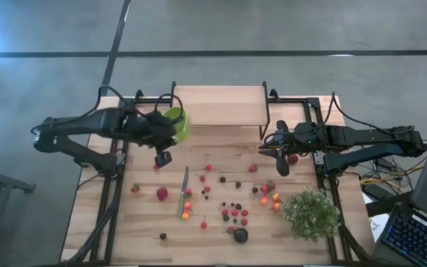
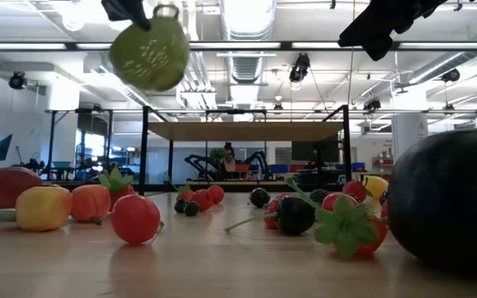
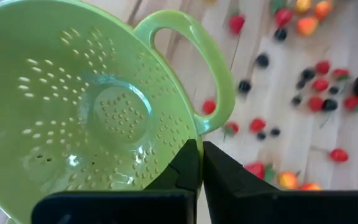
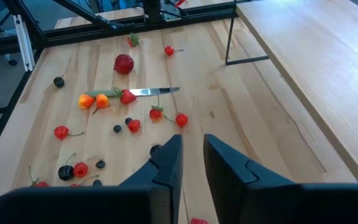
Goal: Pick & Place Fruit
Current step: Put the green colander on the shelf
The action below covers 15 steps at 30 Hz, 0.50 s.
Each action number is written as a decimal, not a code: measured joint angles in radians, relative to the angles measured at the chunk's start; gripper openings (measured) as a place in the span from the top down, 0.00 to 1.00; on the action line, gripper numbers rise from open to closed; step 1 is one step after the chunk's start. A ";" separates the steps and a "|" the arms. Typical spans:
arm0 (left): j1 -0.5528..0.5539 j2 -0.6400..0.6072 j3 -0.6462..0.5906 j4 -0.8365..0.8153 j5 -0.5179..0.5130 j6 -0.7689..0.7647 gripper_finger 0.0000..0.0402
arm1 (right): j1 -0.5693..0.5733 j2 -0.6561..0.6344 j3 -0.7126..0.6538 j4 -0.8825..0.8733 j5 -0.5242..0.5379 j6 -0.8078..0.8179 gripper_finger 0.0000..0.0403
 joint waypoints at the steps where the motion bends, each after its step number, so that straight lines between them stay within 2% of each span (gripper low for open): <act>1: 0.000 0.006 0.011 0.015 -0.001 0.027 0.98 | 0.000 0.000 0.000 0.000 0.000 0.000 0.87; 8: 0.000 0.075 0.085 0.061 -0.039 0.221 0.97 | 0.000 0.000 0.000 0.000 0.000 -0.001 0.88; 15: 0.003 0.187 0.159 0.059 -0.094 0.337 0.98 | 0.000 0.000 0.000 0.000 0.000 -0.007 0.83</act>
